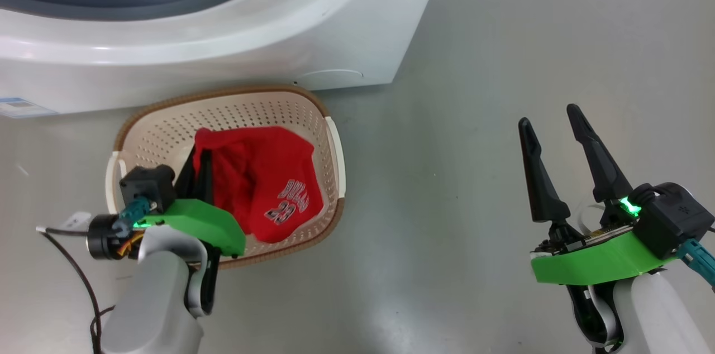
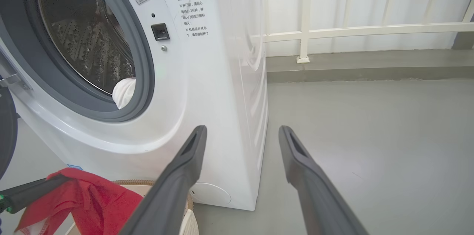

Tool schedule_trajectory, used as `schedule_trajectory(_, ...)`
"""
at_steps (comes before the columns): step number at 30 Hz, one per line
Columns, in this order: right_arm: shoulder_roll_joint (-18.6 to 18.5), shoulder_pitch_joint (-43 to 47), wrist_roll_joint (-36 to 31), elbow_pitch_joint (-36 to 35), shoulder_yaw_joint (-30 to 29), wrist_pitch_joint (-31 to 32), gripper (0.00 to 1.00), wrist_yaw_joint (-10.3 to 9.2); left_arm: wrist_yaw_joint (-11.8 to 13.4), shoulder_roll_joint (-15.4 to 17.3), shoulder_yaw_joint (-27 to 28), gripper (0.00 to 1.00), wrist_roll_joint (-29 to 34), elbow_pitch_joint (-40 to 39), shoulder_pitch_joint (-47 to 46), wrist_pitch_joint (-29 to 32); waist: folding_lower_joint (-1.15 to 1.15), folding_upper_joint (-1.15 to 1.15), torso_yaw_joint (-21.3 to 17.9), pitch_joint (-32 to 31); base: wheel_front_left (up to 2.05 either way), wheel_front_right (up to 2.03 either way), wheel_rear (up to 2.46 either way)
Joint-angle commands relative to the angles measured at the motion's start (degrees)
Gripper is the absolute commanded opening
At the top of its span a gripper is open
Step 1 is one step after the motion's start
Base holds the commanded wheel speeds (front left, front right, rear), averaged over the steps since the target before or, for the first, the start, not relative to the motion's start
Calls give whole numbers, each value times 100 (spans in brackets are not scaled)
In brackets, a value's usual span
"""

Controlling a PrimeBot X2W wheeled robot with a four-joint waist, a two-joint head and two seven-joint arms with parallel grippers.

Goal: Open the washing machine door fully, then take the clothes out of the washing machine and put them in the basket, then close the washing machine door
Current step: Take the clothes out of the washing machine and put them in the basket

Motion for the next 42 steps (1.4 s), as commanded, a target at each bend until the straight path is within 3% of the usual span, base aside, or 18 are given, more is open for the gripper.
schedule_trajectory(1, 2, -86, -58, -136, 187, -37, 100, 36, -87, 49, 243, 0, 95, 145, -185, -68, 0, 0, -115, 226, 0, 0, 0)
schedule_trajectory(26, 2, -437, 24, -54, 520, -37, 100, 36, -229, -54, 437, 0, 84, 2915, -1418, -69, 0, 0, -426, 864, 0, 0, 0)
schedule_trajectory(38, 2, -469, 71, -7, 579, -37, 100, 36, -285, -16, 525, 0, -153, 3271, -1492, 45, 0, 0, -539, 949, 0, 0, 0)
schedule_trajectory(39, 2, -467, 73, -3, 575, -37, 100, 36, -297, -16, 526, 5, -166, 3277, -1493, 40, 0, 0, -541, 944, 0, 0, 0)
schedule_trajectory(40, 2, -465, 72, 3, 567, -37, 100, 36, -300, -17, 519, 39, -170, 3282, -1497, 35, 0, 0, -540, 936, 0, 0, 0)
schedule_trajectory(41, 2, -460, 71, 12, 557, -37, 100, 36, -311, -19, 506, 49, -170, 3286, -1510, 32, 0, 0, -535, 924, 0, 0, 0)
schedule_trajectory(42, 2, -454, 71, 22, 548, -37, 100, 36, -325, -23, 498, 83, -176, 3289, -1528, 24, 0, 0, -527, 909, 0, 0, 0)
